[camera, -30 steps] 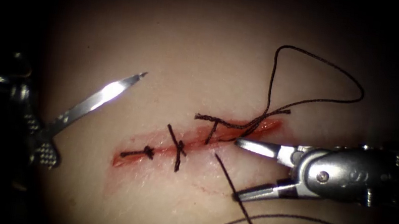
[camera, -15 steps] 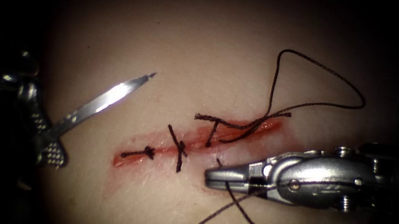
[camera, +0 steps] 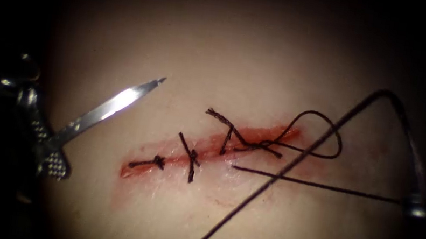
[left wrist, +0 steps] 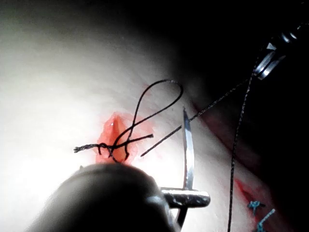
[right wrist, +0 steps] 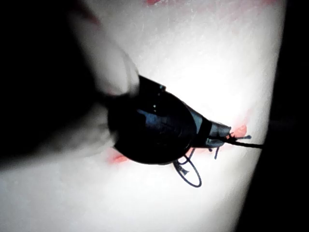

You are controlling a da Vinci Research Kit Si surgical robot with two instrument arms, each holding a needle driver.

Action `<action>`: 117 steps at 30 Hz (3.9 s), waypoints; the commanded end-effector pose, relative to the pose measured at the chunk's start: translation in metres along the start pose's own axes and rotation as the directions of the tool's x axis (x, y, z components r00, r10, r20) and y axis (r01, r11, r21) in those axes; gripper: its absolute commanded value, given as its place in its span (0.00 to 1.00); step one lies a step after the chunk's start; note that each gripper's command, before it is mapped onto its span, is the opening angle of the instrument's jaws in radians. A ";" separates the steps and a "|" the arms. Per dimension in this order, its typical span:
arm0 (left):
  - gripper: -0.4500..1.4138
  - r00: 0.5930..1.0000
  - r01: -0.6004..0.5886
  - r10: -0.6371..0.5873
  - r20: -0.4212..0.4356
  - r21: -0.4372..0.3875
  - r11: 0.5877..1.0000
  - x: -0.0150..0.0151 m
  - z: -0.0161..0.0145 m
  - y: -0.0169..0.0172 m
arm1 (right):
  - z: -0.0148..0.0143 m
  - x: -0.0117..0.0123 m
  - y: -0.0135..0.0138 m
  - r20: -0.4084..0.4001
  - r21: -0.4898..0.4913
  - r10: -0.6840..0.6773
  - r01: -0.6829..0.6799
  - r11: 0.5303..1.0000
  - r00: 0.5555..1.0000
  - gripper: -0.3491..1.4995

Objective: Wound Closure

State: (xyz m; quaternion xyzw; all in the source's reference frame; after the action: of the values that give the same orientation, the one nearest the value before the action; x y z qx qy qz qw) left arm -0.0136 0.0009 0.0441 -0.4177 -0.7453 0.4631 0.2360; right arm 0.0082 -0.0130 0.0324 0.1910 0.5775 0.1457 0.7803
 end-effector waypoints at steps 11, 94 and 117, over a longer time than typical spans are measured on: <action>0.00 1.000 0.000 0.000 -0.002 -0.001 1.000 0.0002 0.0002 -0.0007 | -0.0110 0.0026 0.0051 0.055 -0.202 -0.070 0.080 0.976 0.996 0.00; 0.00 1.000 0.013 -0.012 -0.002 0.111 0.994 -0.0009 -0.0012 -0.0044 | -0.0014 0.0024 0.0121 -0.225 -0.464 0.078 -0.177 0.868 0.971 0.69; 0.00 1.000 0.014 -0.014 -0.003 0.110 0.994 -0.0005 -0.0012 -0.0044 | 0.0225 -0.0114 0.0078 0.102 -0.359 0.777 -0.706 0.611 0.621 0.56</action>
State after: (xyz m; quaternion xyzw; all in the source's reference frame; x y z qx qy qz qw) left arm -0.0137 0.0001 0.0480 -0.3994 -0.7212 0.5011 0.2631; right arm 0.0256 -0.0143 0.0513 0.3257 0.3056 0.5132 0.7329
